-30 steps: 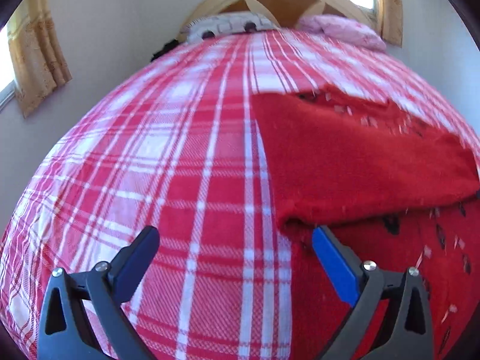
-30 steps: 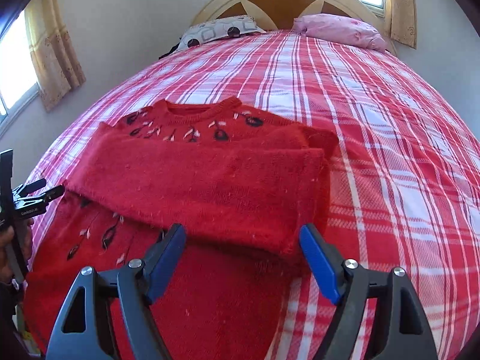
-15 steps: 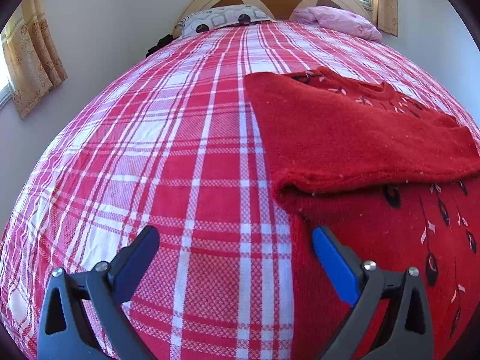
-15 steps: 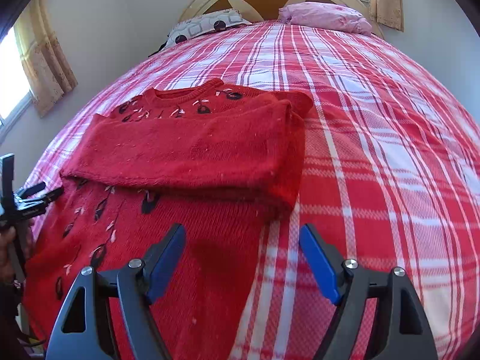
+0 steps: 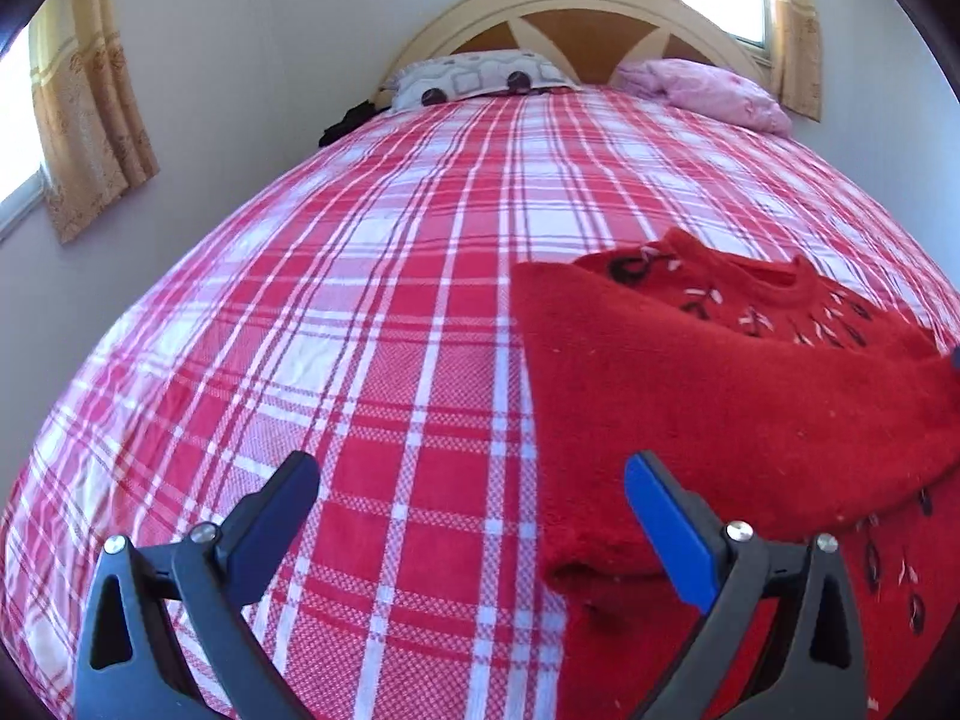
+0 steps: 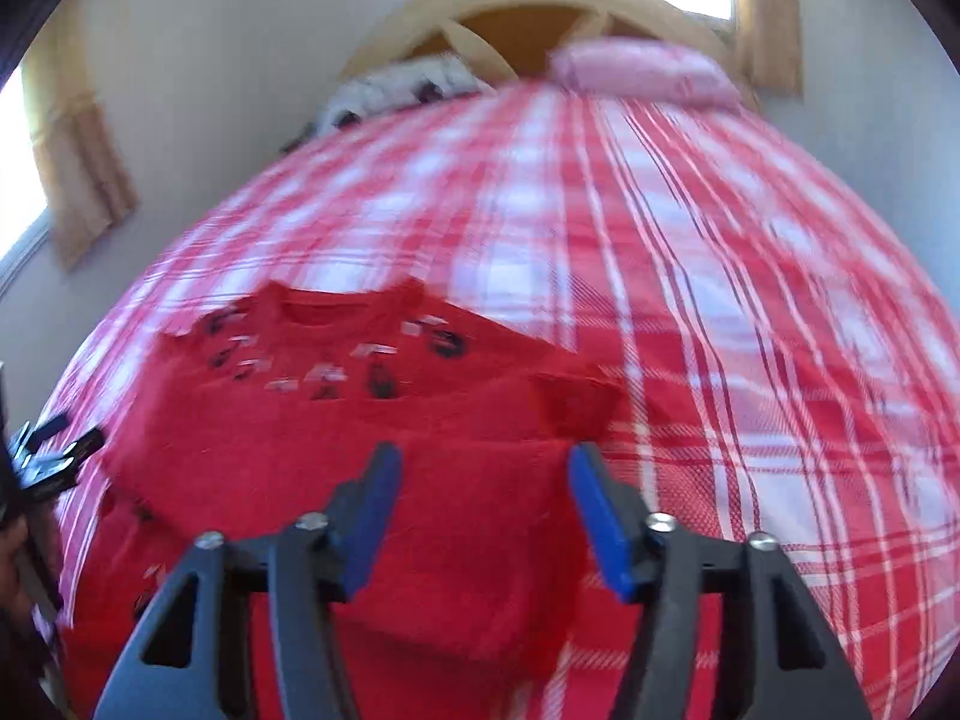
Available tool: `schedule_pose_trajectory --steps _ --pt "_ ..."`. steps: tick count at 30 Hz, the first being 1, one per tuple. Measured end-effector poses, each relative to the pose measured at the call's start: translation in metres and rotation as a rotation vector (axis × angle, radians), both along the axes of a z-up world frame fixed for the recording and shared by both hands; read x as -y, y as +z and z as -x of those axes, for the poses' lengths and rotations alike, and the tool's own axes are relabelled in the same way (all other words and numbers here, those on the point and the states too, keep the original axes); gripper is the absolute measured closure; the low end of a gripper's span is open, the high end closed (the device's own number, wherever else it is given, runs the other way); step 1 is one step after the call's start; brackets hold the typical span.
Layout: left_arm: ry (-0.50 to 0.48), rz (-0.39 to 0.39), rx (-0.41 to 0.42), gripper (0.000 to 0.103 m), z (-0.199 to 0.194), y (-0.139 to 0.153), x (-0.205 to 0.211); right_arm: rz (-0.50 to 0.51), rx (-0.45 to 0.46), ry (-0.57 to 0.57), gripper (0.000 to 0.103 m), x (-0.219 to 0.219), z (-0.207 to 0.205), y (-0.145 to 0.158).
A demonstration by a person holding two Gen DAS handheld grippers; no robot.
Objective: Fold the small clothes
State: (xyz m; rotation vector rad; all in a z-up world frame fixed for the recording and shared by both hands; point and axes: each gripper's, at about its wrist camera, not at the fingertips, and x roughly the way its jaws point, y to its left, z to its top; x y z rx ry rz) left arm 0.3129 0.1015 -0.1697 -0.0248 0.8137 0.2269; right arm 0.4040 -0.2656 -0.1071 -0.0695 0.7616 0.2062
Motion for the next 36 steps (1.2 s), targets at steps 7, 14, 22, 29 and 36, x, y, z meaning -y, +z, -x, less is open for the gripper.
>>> schedule_pose_trajectory --steps 7,14,22,29,36 --pt "-0.013 0.0 -0.011 0.0 0.002 -0.014 0.001 -0.024 -0.036 0.03 0.091 0.014 -0.01 -0.018" --pt "0.016 -0.006 -0.024 0.0 -0.009 -0.017 -0.003 0.059 -0.042 -0.01 0.093 0.013 -0.009 -0.033" --pt "-0.012 -0.012 -0.023 0.0 -0.014 -0.017 0.004 0.05 -0.047 -0.034 0.094 0.026 0.003 -0.036" --pt "-0.026 -0.032 -0.038 0.0 -0.015 -0.017 0.011 0.092 -0.016 0.027 0.035 0.009 0.02 -0.023" --pt "-0.062 -0.085 -0.097 0.0 -0.016 -0.027 0.021 0.185 -0.031 0.112 0.035 -0.019 0.045 -0.04"
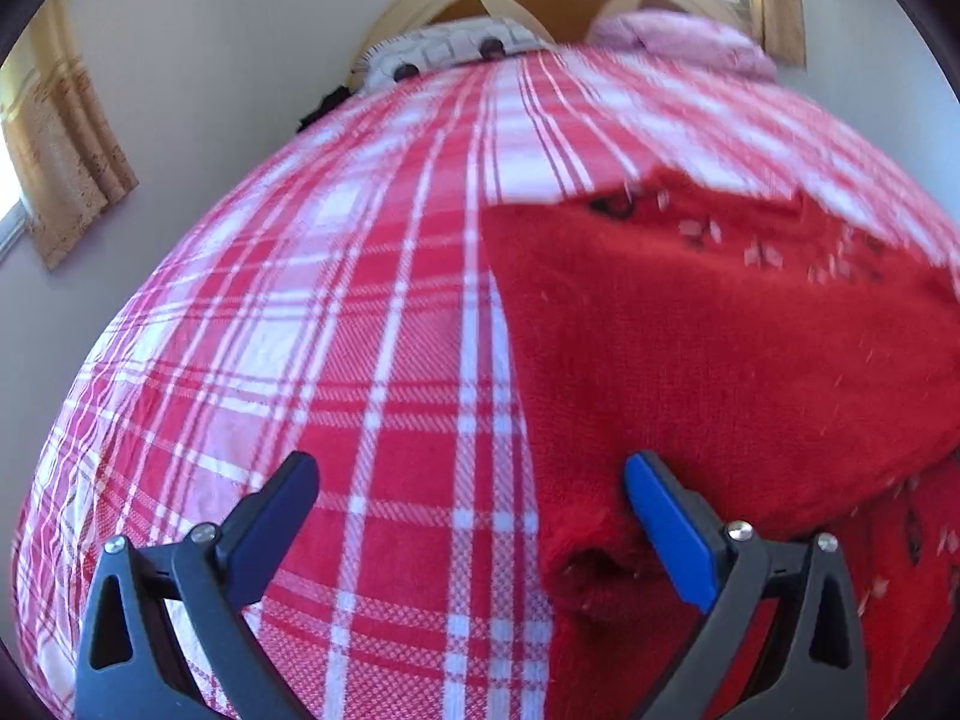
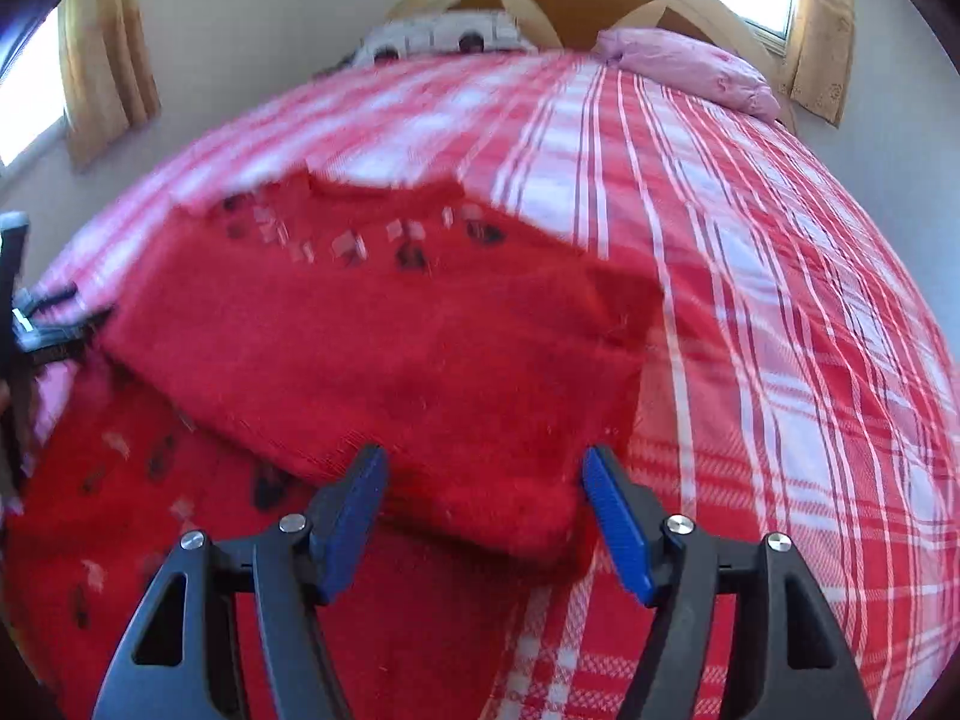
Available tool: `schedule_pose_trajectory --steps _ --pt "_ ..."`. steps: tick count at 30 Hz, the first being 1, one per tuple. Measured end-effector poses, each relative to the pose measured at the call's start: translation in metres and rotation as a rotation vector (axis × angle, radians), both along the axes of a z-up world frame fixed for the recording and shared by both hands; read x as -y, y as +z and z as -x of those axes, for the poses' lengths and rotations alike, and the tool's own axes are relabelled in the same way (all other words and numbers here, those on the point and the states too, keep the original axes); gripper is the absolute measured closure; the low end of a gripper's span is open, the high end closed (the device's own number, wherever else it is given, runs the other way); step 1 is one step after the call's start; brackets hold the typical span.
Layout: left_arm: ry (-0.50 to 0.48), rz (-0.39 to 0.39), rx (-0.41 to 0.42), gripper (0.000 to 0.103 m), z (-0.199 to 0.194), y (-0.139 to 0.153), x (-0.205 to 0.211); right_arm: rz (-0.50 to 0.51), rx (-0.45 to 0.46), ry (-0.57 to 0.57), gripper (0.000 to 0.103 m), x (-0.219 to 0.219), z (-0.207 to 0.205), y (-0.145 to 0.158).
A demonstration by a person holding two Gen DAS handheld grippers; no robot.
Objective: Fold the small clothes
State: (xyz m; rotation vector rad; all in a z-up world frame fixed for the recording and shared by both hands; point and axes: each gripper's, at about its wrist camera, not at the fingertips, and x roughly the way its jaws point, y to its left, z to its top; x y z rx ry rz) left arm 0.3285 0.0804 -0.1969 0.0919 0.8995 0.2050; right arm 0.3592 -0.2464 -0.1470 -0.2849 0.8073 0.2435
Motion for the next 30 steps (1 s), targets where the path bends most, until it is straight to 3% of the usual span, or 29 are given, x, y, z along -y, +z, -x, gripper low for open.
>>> schedule_pose_trajectory --steps 5,16,30 --pt "0.005 0.031 0.019 0.0 0.02 0.012 -0.005 -0.164 -0.04 -0.045 0.032 0.03 0.006 0.003" --pt "-0.113 0.039 0.017 0.0 0.124 0.022 0.006 -0.181 -0.067 0.003 0.032 0.036 0.087 -0.009" --pt "-0.118 0.085 -0.001 0.0 0.219 0.011 0.003 -0.257 -0.072 -0.012 0.032 0.046 0.163 -0.015"
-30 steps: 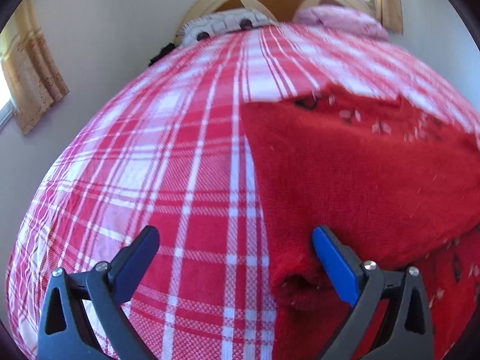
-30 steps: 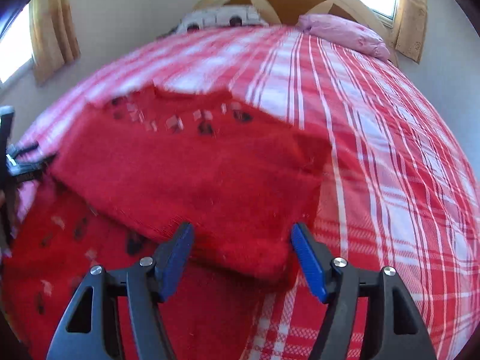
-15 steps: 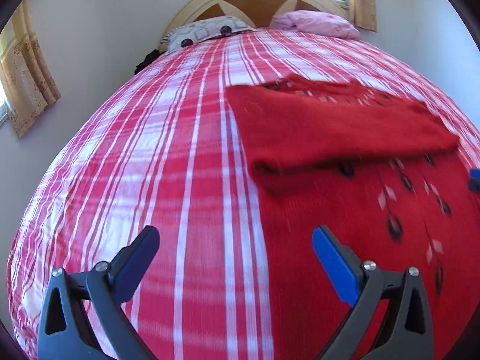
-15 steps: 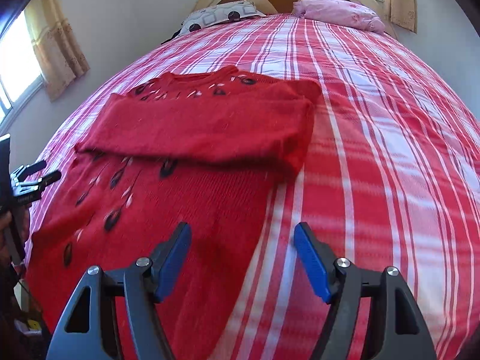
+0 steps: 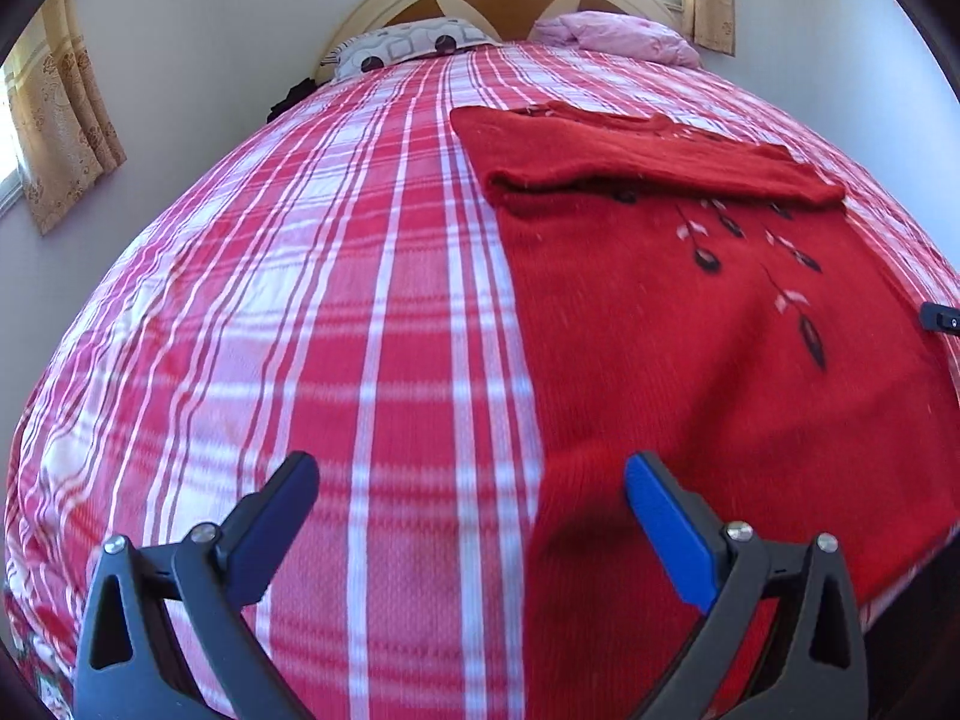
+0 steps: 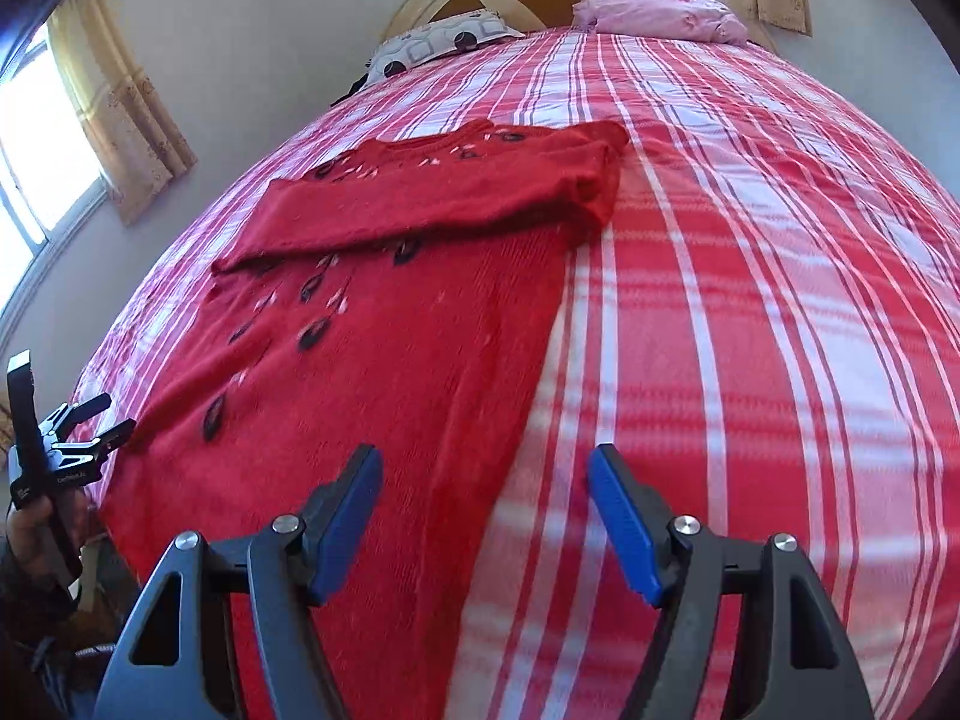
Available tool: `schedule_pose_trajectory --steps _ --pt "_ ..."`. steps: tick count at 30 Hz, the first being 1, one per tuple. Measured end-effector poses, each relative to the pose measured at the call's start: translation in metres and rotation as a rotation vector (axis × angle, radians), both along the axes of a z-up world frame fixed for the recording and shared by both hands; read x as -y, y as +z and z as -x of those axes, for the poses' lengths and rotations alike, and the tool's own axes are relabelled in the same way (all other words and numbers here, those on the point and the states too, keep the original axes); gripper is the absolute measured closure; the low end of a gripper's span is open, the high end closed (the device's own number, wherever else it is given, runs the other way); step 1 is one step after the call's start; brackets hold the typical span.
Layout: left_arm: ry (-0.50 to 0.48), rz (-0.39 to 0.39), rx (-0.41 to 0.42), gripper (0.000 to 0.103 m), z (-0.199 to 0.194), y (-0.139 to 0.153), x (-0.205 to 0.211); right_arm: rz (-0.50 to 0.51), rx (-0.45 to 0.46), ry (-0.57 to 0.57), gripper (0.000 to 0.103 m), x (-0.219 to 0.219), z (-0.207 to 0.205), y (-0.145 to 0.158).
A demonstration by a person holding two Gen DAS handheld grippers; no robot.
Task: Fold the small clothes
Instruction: 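Move both grippers to the sweater's hem edge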
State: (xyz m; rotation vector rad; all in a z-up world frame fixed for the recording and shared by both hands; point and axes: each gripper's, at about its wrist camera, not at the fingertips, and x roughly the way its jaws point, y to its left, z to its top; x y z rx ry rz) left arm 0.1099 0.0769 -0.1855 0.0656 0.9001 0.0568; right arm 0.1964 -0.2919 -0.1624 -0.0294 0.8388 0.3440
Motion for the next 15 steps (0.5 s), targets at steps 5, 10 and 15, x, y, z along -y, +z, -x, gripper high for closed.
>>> schedule_pose_trajectory --steps 5,10,15 --pt "-0.024 -0.011 -0.016 0.0 0.017 -0.005 0.008 -0.006 0.003 -0.013 0.032 0.002 0.031 -0.005" --pt "-0.058 0.011 -0.029 0.0 0.034 -0.009 0.017 -0.036 -0.016 -0.008 0.032 0.003 0.061 -0.01" --pt "-0.056 0.073 -0.048 0.001 0.043 -0.013 0.013 -0.089 -0.023 -0.024 0.032 0.008 0.084 -0.018"
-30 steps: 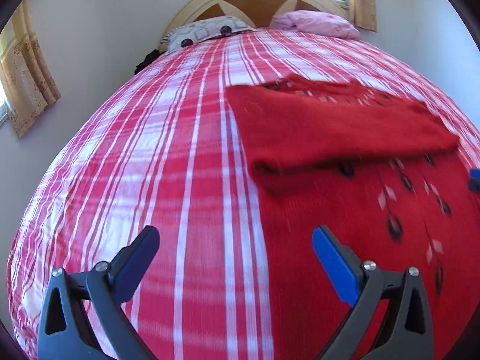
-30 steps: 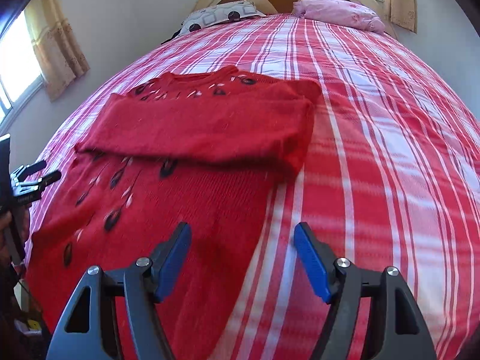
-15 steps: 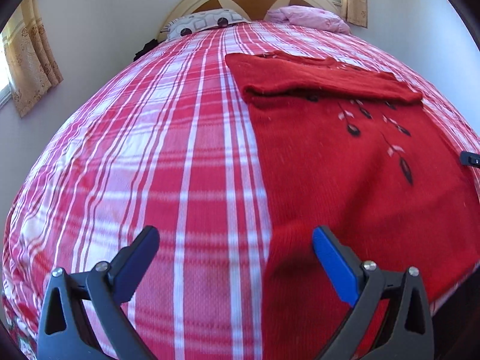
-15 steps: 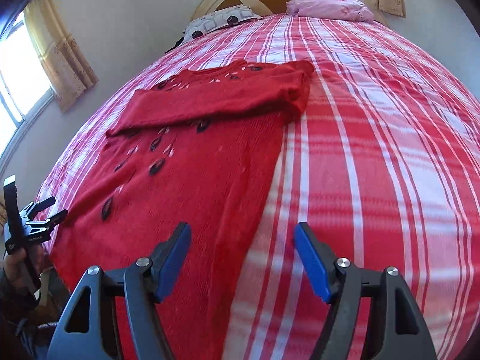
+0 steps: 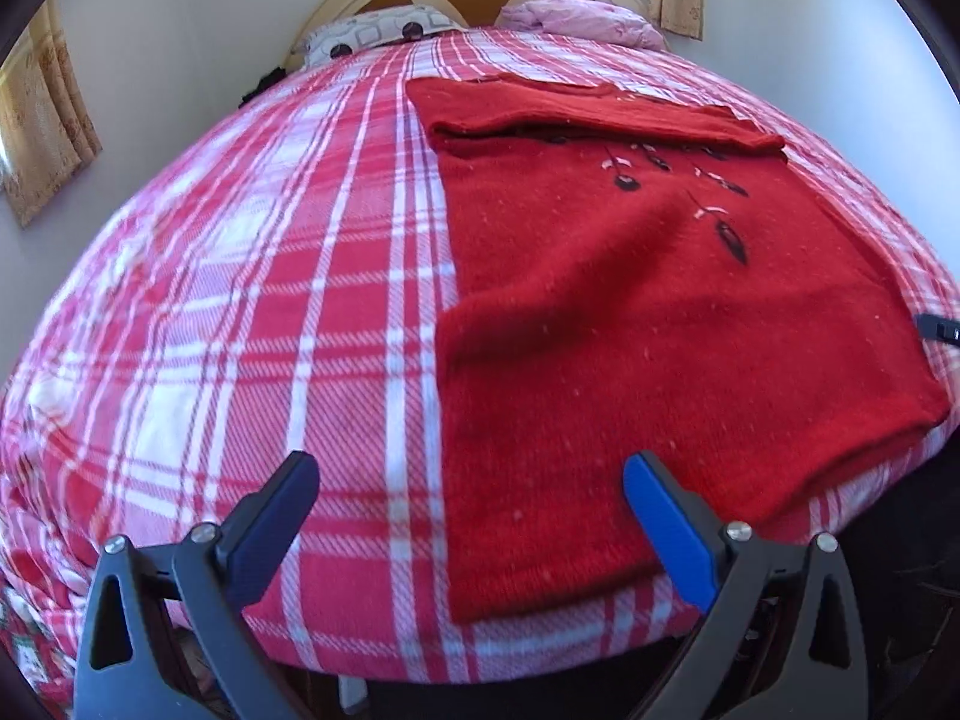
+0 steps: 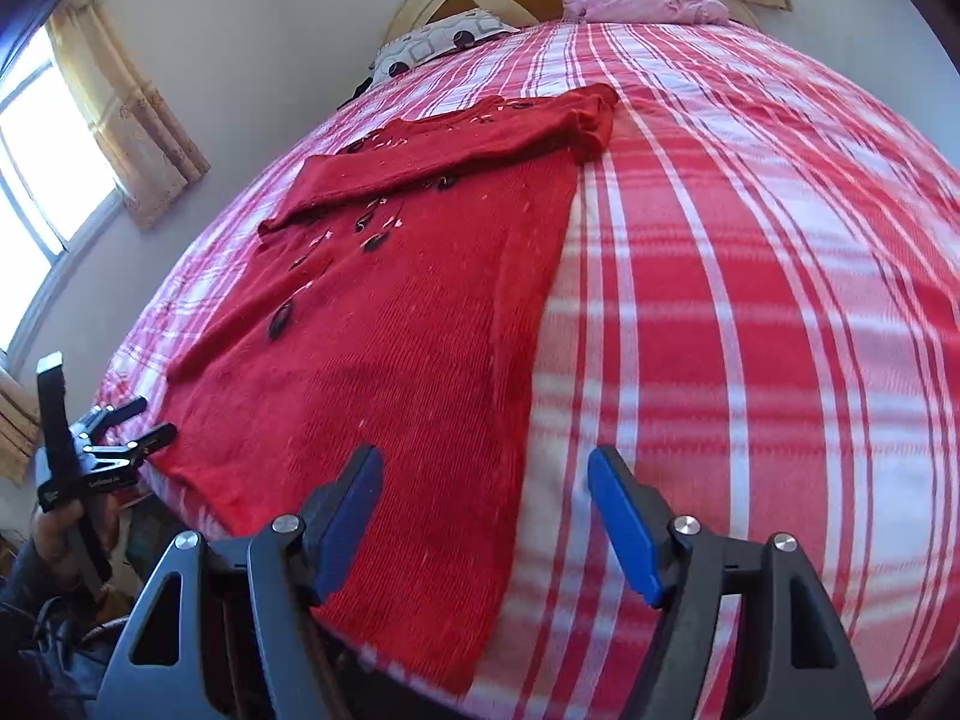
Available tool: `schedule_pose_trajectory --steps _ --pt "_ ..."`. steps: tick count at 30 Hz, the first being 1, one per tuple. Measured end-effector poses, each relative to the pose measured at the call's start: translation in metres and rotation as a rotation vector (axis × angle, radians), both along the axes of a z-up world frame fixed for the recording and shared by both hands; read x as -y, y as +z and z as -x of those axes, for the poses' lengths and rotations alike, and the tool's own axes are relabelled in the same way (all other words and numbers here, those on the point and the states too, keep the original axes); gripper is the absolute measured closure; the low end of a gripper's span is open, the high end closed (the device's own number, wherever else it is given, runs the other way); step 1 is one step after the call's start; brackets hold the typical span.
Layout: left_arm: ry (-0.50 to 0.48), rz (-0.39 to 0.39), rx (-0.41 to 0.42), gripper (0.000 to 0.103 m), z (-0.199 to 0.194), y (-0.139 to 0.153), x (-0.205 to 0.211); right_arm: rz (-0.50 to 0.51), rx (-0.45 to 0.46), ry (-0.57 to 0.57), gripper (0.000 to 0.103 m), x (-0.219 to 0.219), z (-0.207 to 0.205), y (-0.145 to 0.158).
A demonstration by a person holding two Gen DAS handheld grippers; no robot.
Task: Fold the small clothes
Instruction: 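Move both grippers to the sweater's hem edge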
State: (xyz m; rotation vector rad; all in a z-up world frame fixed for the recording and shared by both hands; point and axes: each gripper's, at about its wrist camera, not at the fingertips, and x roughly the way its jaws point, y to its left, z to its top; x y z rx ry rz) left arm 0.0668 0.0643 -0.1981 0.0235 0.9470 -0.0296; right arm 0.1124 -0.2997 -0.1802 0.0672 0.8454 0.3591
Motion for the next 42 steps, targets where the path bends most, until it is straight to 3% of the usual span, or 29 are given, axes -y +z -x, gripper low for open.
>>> schedule_pose_trajectory --steps 3,9,12,18,20,23,26,40,41,42 --pt "0.015 0.068 -0.019 0.003 0.004 -0.003 -0.006 -0.029 -0.003 -0.009 0.032 0.004 0.014 -0.004" --pt "0.011 0.075 0.004 0.014 0.014 -0.002 0.0 -0.076 -0.022 0.006 0.032 0.006 0.033 -0.01" --pt "0.003 0.075 0.01 0.021 0.017 -0.001 0.003 -0.1 -0.039 0.028 0.043 0.002 0.034 -0.012" --pt "0.011 0.098 0.018 0.021 0.02 -0.003 0.001 -0.11 -0.037 0.036 0.046 -0.002 0.034 -0.018" --pt "0.011 0.096 0.013 0.021 0.019 -0.002 0.001 -0.125 -0.04 0.021 0.054 0.003 0.034 -0.018" --pt "0.003 0.091 0.009 0.029 0.022 0.0 0.003 -0.167 -0.052 0.001 0.062 0.011 0.033 -0.02" --pt "-0.014 0.087 0.011 0.036 0.024 0.002 0.007 -0.173 -0.056 0.003 0.062 0.013 0.034 -0.021" --pt "-0.035 0.104 -0.011 0.038 0.024 0.002 0.007 -0.159 -0.028 0.035 0.068 0.004 0.039 -0.023" --pt "-0.034 0.117 -0.011 0.041 0.025 0.002 0.006 -0.161 -0.028 0.034 0.069 0.005 0.038 -0.023" --pt "-0.036 0.135 -0.008 0.052 0.027 0.003 0.004 -0.16 -0.028 0.032 0.07 0.005 0.039 -0.024"
